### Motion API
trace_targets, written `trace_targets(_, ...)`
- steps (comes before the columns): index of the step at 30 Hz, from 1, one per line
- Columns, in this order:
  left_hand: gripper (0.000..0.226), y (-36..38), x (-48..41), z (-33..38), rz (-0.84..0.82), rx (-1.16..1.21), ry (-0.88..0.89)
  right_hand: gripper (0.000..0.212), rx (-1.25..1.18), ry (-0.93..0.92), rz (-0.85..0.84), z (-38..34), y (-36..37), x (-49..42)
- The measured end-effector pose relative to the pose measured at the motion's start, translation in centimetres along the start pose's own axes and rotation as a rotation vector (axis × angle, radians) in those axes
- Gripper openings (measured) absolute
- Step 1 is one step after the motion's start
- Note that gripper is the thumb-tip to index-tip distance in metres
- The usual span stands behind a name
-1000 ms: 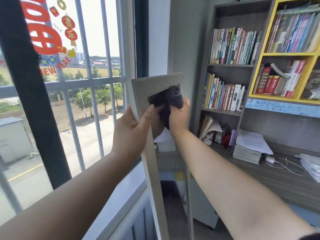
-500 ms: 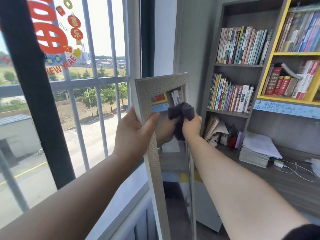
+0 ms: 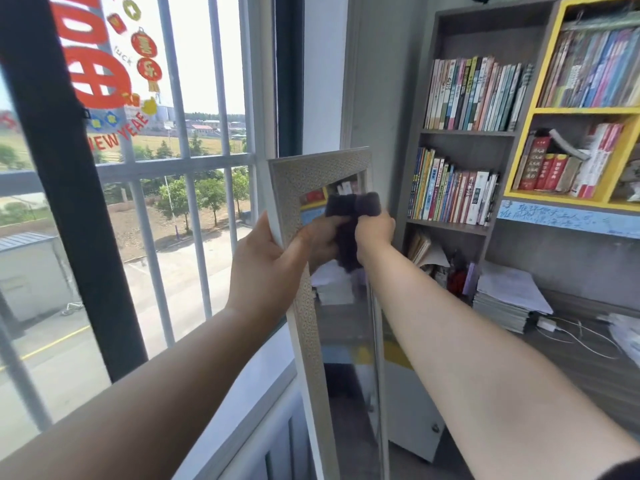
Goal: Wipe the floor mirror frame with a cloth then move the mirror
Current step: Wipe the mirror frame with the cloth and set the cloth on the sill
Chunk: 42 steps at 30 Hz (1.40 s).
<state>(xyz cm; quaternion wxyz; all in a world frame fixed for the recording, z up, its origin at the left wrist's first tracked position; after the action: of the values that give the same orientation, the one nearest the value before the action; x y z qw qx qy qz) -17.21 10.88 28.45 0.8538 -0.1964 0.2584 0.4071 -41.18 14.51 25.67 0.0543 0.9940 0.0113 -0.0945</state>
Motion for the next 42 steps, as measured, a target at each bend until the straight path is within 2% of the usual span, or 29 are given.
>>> trace_targets(3, 0.022, -0.1, 0.3, 0.3, -0.019, -0.019, 0.025, 0.035, 0.026, -0.114, -0.039, -2.8, 0.6, 1.1)
trace_targets(5, 0.005, -0.4, 0.1, 0.1, 0.013, -0.038, 0.009, 0.034, 0.047, -0.200, -0.066, -3.9, 0.6, 2.5)
trace_targets(8, 0.032, -0.6, 0.2, 0.0, 0.078, -0.060, 0.033, 0.035, 0.030, -0.292, -0.093, -4.7, 0.1, 6.1)
trace_targets(13, 0.038, -0.5, 0.3, 0.6, 0.122, -0.102, 0.050, 0.037, -0.178, -0.418, -0.246, -4.1, -1.1, 13.1)
trace_targets(17, 0.055, -0.5, 0.0, -0.2, 0.130, -0.145, 0.080, 0.037, -0.234, -0.537, -0.375, -2.3, -2.7, 15.6)
trace_targets(23, 0.073, -0.7, 0.1, 0.1, 0.130, -0.161, 0.107, 0.032, -0.169, -0.479, -0.375, 4.0, -5.0, 16.9)
trace_targets(26, 0.061, -0.6, -0.1, 0.0, 0.128, -0.171, 0.075, 0.028, -0.123, -0.355, -0.365, 7.5, -6.7, 18.0)
trace_targets(28, 0.051, -0.5, -0.1, 0.0, 0.130, -0.155, 0.065, 0.019, -0.159, -0.286, -0.348, 7.0, -6.9, 18.4)
trace_targets(30, 0.047, -0.4, 0.0, -0.1, 0.130, -0.141, 0.072, 0.016, -0.205, -0.325, -0.335, 3.9, -6.1, 18.1)
trace_targets(33, 0.043, -0.4, 0.1, -0.3, 0.137, -0.139, 0.091, 0.029, -0.251, -0.489, -0.340, -3.0, -3.9, 16.6)
trace_targets(35, 0.042, -0.5, 0.1, -0.1, 0.139, -0.157, 0.097, 0.035, -0.258, -0.533, -0.342, -5.3, -2.6, 15.4)
trace_targets(39, 0.039, -0.6, 0.2, 0.1, 0.132, -0.156, 0.108, 0.036, -0.252, -0.513, -0.363, -2.1, -3.2, 16.3)
trace_targets(42, 0.039, -0.6, 0.4, 0.3, 0.118, -0.169, 0.098, 0.027, -0.218, -0.459, -0.364, 2.7, -5.6, 18.8)
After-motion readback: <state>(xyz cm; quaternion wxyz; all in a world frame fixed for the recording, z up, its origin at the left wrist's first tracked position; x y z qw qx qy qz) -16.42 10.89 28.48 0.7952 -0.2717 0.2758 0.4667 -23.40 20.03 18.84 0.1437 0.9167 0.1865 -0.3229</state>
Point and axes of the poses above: each hand's wrist, its own x-axis away from the middle knuckle, its own y-axis out of the palm, z = x × y, the point moved 4 cm from there along -x, towards the middle knuckle, and after that the axes turned 3 degrees about -y, right-handed, at the moved point
